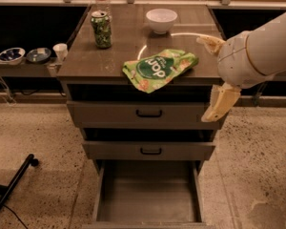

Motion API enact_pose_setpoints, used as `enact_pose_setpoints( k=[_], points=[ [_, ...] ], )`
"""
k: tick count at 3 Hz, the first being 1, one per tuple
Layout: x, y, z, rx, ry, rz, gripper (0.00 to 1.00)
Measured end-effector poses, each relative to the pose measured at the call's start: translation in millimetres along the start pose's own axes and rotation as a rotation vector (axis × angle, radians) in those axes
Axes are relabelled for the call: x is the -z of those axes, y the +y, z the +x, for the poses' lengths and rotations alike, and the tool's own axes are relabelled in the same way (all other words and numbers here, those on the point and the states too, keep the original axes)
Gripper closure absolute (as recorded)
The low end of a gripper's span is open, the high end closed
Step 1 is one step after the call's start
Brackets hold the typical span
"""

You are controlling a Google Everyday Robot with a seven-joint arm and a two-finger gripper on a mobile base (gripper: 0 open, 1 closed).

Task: Place green rice chip bag into bottom drawer

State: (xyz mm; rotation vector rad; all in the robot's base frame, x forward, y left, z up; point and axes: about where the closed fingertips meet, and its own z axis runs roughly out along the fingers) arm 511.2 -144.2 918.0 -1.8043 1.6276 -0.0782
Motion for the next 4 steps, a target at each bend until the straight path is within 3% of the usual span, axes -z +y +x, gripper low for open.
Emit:
enact_pose_setpoints(
  k=[1,2,3,4],
  points=[
    [-17.5,3.7,2.2,-0.012,-0.026,0.001,0.00],
    [-73.6,-2.5,-5.1,0.021,-0.044,0.042,0.00],
    [-112.1,-25.7,-22.8,0.093,-0.091,0.163,0.00],
    [-123.7,-41.7,-29.0,0.127,-0.106,0.235,0.00]
  ],
)
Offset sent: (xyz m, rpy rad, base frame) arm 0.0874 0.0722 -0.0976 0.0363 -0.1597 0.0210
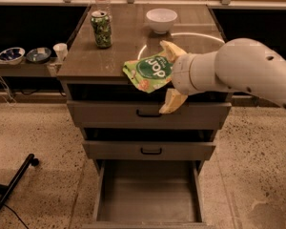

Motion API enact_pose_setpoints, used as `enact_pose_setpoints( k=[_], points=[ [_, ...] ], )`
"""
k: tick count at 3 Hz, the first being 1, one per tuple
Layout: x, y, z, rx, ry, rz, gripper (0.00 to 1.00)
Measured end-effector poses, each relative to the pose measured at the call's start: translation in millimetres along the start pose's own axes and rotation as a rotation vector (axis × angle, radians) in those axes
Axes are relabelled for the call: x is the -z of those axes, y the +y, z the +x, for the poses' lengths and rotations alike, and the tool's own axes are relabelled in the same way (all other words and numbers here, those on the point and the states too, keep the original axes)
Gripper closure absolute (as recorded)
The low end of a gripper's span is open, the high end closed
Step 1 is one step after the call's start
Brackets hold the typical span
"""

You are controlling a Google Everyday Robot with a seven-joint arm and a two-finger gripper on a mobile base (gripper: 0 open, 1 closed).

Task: Place green rice chip bag into bottom drawer

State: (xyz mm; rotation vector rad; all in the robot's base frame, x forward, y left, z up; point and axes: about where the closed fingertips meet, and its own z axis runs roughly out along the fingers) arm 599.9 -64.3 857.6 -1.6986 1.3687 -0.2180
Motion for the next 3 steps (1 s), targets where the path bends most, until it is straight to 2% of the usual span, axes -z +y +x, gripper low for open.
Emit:
enact_pose_setpoints(
  k=[1,2,3],
  points=[
    [-32.6,-11.7,15.0,0.001,-0.005,0.046,0.19],
    [-65.8,-19.5,30.3,0.017,0.002,0.054,0.42],
    [-84.8,-24.7,37.5,0.000,-0.035,0.075,0.66]
  ],
)
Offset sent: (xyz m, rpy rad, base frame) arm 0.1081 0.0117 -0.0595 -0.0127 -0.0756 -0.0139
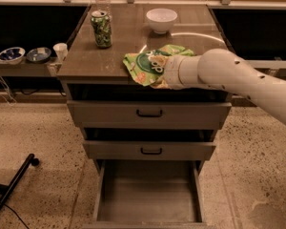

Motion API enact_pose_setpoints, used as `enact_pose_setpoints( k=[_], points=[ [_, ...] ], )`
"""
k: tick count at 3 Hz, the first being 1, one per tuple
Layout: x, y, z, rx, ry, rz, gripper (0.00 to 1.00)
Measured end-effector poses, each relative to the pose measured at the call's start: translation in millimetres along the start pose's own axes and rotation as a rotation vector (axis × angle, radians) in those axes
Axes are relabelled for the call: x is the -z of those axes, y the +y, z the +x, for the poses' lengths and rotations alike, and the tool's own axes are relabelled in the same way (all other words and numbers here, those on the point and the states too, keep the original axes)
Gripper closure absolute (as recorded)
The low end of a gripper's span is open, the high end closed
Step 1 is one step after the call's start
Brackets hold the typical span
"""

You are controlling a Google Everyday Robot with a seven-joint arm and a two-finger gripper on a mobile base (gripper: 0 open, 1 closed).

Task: Place green rice chip bag into bottom drawer

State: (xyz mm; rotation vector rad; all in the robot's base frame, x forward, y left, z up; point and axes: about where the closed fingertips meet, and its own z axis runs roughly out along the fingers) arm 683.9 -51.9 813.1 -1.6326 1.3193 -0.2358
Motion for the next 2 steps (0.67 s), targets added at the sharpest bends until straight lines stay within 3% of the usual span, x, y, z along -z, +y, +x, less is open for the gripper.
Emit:
enact_pose_setpoints(
  k=[1,2],
  points=[
    [-1.6,-1.1,1.5,-0.021,-0.030,0.007,0.89],
    [2.4,0.7,0.3,-0.021,-0.035,0.006,1.00]
  ],
)
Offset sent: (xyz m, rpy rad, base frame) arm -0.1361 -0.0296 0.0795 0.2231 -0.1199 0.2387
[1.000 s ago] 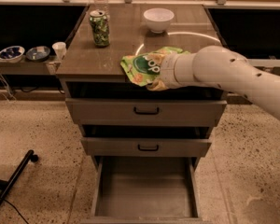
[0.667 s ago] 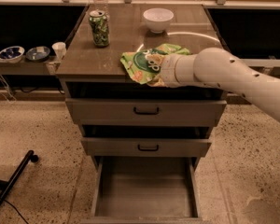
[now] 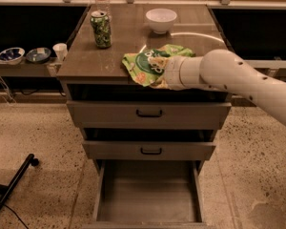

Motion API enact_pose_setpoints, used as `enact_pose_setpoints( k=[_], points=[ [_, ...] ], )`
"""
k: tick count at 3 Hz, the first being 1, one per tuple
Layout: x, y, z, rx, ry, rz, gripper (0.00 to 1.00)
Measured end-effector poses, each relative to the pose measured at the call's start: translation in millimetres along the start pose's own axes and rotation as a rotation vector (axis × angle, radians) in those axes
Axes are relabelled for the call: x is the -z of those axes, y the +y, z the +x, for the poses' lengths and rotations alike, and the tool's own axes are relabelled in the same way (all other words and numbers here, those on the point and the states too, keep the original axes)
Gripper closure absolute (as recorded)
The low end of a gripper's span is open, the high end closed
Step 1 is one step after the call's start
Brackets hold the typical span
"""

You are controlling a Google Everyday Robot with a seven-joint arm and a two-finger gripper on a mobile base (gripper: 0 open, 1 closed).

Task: Place green rice chip bag into bottom drawer

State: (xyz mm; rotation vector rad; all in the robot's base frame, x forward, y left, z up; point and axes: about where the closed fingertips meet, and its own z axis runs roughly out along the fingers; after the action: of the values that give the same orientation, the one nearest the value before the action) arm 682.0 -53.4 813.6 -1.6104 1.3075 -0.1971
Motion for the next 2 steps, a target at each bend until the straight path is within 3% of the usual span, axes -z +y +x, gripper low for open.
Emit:
enact_pose_setpoints(
  k=[1,2],
  points=[
    [37.2,20.4,-11.8,-0.002,-0.055,-0.017,1.00],
    [81.6,57.5,-55.1,0.012,-0.191,-0.075,1.00]
  ],
)
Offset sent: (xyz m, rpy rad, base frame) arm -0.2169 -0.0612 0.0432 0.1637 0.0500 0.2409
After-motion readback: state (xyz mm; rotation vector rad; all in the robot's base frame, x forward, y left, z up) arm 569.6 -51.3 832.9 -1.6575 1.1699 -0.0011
